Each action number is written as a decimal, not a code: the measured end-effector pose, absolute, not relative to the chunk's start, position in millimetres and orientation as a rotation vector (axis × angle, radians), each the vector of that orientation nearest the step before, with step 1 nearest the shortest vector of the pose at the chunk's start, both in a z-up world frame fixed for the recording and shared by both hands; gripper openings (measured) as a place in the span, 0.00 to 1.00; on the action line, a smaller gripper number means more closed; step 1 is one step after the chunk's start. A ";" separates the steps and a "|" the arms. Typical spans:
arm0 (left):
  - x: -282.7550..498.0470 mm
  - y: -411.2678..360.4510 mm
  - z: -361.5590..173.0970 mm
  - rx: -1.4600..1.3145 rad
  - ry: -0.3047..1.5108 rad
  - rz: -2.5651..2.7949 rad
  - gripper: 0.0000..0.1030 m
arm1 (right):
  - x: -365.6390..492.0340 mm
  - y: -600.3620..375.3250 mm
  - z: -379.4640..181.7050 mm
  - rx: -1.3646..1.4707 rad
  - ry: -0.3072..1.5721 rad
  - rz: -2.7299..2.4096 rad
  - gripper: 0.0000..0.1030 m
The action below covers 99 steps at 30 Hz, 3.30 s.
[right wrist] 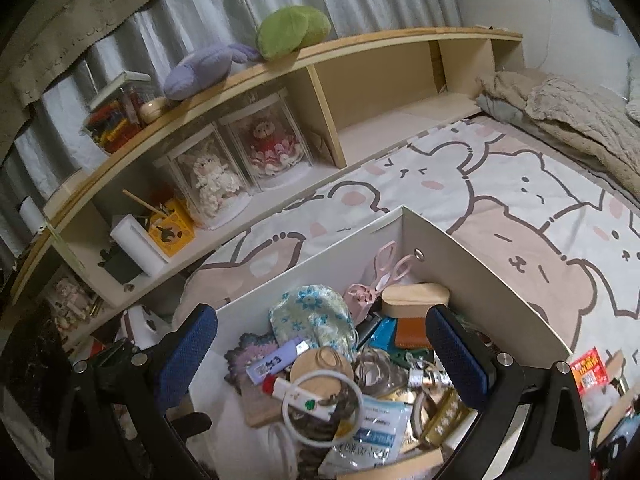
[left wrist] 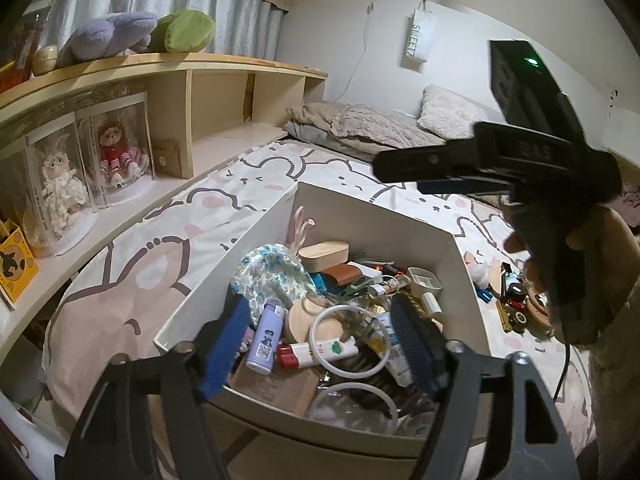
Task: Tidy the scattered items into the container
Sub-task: 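Withdraw both open tools from the box back toward the pile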
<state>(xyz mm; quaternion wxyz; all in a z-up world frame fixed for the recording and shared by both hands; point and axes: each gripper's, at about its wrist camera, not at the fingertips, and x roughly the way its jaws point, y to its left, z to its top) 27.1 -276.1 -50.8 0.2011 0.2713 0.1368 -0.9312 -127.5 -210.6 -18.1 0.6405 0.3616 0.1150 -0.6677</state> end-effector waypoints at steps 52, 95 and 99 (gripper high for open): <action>59.9 -176.5 4.9 0.695 0.307 -2.570 1.00 | -89.2 9.7 20.1 0.665 0.185 -1.710 1.00; 10.4 -75.6 20.0 0.740 0.231 -2.794 1.00 | -94.7 167.1 30.6 0.587 0.072 -2.076 1.00; 2.1 -66.4 20.6 0.749 0.225 -2.820 1.00 | -99.3 181.9 25.9 0.602 0.047 -2.114 1.00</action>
